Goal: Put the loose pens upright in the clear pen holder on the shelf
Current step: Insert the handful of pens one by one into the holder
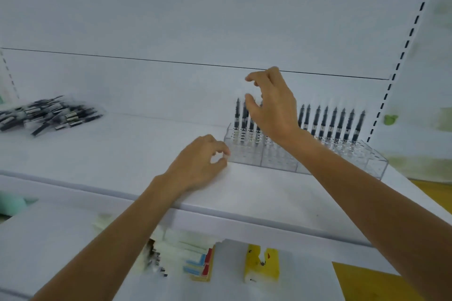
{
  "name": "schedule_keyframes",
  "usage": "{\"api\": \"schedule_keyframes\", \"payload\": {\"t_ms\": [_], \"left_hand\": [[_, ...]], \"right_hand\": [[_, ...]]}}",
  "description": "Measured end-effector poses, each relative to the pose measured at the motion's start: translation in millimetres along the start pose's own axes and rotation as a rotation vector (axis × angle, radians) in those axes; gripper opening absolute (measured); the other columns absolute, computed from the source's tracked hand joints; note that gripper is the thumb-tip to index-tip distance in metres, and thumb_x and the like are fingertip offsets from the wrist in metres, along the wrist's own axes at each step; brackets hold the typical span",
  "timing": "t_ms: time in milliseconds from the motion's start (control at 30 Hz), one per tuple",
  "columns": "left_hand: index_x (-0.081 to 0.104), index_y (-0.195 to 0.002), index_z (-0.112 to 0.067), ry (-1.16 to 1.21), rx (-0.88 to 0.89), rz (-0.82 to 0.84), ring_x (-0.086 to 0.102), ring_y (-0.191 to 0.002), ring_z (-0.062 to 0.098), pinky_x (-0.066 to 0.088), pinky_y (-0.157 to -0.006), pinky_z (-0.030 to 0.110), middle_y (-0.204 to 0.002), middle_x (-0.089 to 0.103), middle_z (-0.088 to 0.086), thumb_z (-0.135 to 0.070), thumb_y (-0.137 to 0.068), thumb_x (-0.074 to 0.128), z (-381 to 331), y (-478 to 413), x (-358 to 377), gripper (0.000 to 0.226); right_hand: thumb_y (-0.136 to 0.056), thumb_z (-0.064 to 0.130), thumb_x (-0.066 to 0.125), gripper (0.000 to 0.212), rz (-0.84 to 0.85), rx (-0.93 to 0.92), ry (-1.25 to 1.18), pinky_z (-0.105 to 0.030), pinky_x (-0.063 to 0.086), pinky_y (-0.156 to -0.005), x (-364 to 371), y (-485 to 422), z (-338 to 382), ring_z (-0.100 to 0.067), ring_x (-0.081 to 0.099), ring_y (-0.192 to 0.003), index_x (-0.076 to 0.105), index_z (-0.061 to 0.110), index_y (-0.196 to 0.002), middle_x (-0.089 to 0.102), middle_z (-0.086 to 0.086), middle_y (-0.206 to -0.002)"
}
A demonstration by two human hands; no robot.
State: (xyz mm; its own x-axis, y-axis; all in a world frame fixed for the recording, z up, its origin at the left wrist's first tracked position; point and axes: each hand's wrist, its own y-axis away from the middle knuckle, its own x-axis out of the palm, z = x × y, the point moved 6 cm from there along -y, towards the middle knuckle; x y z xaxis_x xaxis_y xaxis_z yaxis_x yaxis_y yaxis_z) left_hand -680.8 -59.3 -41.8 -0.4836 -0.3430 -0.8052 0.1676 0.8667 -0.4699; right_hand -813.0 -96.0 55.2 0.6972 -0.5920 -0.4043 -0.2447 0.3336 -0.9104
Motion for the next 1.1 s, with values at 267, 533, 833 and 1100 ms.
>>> {"api": "schedule_keyframes", "payload": {"t_ms": [267,533,833,1100], "left_hand": [[0.063,-0.106,-0.022,-0.124,-0.261,-0.164,0.056,-0.092,0.011,0.045,-0.083,0.029,-0.106,0.059,-0.002,-0.018,-0.088,0.058,122.2,84.9,-135.0,0.019],[0.062,-0.105,-0.022,-0.254,-0.429,-0.201,0.054,-0.093,0.011,0.044,-0.083,0.028,-0.105,0.058,-0.002,-0.017,-0.089,0.057,215.8,202.7,-249.7,0.017],[0.064,-0.103,-0.018,-0.215,-0.501,-0.204,0.055,-0.09,0.01,0.04,-0.077,0.021,-0.105,0.06,0.0,-0.013,-0.088,0.058,294.7,267.2,-311.1,0.016],[0.06,-0.094,-0.023,-0.064,-0.528,-0.256,0.057,-0.091,0.009,0.037,-0.072,0.006,-0.101,0.061,-0.002,-0.012,-0.089,0.057,361.7,253.0,-309.3,0.013]], "right_hand": [[-0.085,0.014,0.061,0.004,0.044,0.072,-0.412,-0.025,0.044,-0.062,81.1,-28.6,132.1,-0.008,0.053,-0.082,0.063,0.012,-0.087,0.056,0.005,-0.098],[-0.09,0.017,0.055,0.012,0.377,0.057,-0.558,-0.03,0.047,-0.073,196.0,-27.6,303.0,-0.016,0.054,-0.08,0.061,0.008,-0.097,0.058,-0.003,-0.095],[-0.089,0.018,0.057,0.015,0.584,0.243,-0.605,-0.024,0.041,-0.074,283.0,-5.6,379.1,-0.013,0.053,-0.086,0.059,0.01,-0.101,0.057,0.003,-0.094],[-0.09,0.017,0.056,0.011,0.63,0.249,-0.53,-0.032,0.049,-0.08,337.5,-29.3,388.1,-0.016,0.056,-0.086,0.058,0.012,-0.099,0.058,0.002,-0.094]]}}
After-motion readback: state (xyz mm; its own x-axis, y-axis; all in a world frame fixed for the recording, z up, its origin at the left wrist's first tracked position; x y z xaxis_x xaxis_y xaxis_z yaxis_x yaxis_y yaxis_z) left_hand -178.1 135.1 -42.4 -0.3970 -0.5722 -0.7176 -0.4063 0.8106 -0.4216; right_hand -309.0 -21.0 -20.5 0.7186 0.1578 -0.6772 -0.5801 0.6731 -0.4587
